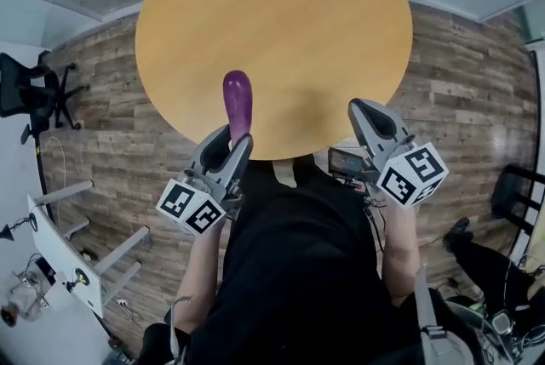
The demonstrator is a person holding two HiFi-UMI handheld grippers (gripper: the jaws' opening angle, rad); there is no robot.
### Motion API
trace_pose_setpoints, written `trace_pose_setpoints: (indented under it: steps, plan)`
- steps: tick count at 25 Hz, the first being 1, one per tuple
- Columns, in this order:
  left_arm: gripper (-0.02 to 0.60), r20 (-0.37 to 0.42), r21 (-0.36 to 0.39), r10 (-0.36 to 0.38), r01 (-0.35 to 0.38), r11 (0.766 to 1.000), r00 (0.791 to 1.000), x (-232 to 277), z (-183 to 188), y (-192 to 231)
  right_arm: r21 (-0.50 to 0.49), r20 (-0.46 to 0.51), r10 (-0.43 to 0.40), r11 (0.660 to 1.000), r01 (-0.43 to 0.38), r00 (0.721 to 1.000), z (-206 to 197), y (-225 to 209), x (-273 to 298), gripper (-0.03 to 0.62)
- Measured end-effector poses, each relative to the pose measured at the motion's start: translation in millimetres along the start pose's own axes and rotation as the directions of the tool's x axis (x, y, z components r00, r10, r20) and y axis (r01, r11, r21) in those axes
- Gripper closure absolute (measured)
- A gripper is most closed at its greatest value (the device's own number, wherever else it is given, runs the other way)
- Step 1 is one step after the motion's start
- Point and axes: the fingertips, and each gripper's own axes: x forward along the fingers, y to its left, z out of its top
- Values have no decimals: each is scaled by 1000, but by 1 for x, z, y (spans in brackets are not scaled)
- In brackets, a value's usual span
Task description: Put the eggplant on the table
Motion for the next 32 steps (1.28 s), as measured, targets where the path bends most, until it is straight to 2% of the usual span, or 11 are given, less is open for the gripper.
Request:
trace_pose_setpoints:
  steps: [5, 12, 26, 32]
  plan:
    - [410, -56, 5, -92, 93, 996, 994, 20, 9, 10, 45, 28, -112, 993, 110, 993, 5, -7, -3, 576]
    - [410, -105, 27, -188, 192, 981, 976, 38, 31, 25, 76, 61, -196, 979, 191, 979, 9, 0, 4, 576]
    - [410, -220, 46, -255, 271, 962, 942, 46, 47, 100, 119, 83, -338, 937, 327, 938, 4, 40, 36, 576]
    - [410, -281, 66, -297, 327, 943, 913, 63, 49, 130, 160, 103, -405, 908, 386, 909, -8, 63, 45, 576]
